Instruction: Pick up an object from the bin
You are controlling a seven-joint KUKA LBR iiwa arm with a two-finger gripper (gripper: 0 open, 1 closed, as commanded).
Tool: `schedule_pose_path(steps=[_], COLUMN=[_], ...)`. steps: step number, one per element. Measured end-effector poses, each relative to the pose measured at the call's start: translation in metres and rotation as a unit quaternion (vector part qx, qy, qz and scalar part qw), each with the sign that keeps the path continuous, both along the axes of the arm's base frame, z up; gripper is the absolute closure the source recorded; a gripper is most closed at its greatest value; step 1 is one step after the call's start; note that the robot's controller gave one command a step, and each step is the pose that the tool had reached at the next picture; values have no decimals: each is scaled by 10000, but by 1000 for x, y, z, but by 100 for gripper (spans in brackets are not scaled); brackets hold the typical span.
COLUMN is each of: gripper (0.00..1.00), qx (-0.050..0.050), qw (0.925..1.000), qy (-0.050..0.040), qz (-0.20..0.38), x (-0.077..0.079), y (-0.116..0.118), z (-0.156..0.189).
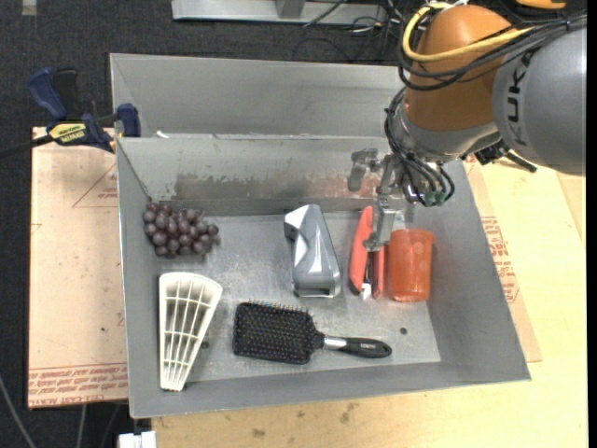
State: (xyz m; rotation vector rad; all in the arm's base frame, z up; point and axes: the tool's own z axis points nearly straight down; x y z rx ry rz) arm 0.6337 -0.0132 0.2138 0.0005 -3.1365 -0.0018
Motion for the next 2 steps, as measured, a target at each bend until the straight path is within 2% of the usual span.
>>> schedule_pose_path(steps=[1,2], gripper=[0,0], qx=[-1,-6], qw=[10000,9931], qy=[-36,-79], qz=[0,1172], x=[1,7], y=[0,3], z=[5,-45])
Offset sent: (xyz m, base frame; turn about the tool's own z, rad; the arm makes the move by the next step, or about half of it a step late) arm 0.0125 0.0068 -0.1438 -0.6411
